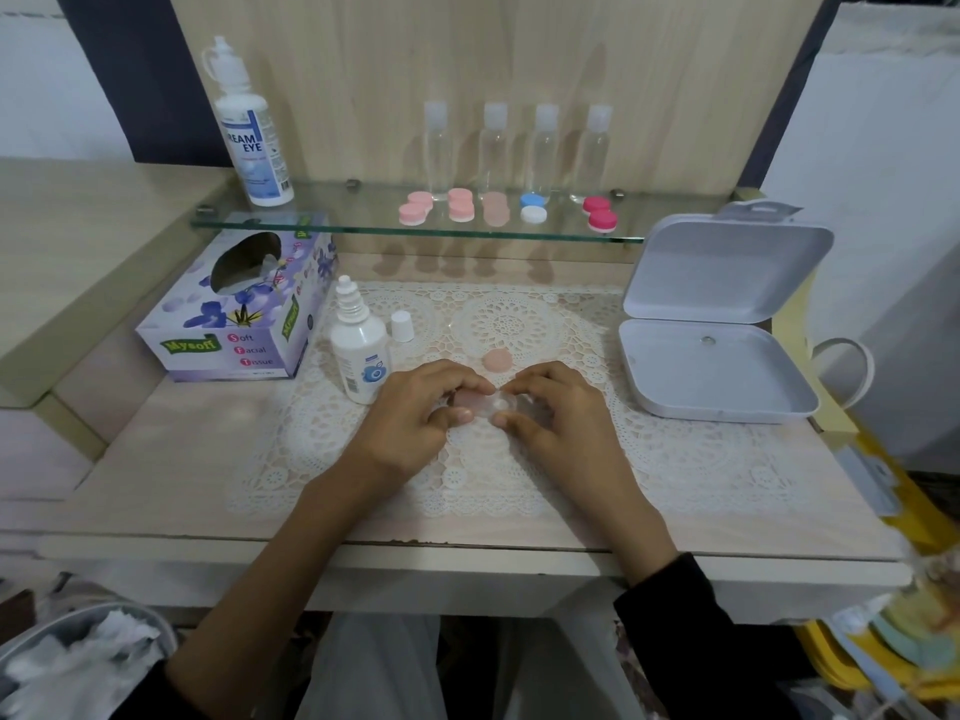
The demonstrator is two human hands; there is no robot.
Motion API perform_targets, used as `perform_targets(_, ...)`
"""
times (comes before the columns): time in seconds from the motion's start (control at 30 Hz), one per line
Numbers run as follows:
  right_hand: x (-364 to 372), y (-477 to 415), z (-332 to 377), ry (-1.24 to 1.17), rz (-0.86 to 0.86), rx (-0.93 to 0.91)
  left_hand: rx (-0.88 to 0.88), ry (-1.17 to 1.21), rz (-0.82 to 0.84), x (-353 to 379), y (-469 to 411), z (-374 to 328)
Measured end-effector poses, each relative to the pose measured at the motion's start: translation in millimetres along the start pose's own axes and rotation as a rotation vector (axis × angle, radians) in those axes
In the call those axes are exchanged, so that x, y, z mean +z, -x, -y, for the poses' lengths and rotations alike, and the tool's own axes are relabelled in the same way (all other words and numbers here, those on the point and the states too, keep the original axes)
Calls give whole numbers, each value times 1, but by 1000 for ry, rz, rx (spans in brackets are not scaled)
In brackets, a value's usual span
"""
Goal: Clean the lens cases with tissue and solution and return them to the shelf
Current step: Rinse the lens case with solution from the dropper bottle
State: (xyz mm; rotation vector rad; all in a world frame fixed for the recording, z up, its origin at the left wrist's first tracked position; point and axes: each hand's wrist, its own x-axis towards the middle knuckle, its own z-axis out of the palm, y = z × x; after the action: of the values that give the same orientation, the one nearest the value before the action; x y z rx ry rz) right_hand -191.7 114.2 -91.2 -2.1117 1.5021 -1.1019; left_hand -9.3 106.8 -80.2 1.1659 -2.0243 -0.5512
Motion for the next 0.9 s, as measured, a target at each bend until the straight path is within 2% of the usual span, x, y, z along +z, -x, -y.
perform_targets(0.13,0,0,1,0,4,4,0,5,11,-1,-1,0)
perform_targets(0.33,0,0,2,-3,-14,4,-26,28,-62,3,3,-1)
perform_targets(0.57,-2,2,2,-31,-13,2,-37,-62,-132,1,5,1)
perform_targets(0.77,-17,-12,4,-214,28,127,-51,-57,-129,1,6,0)
perform_targets(0.9,-17,-36,0,-15,132,12,-59,-48,-117,1,6,1)
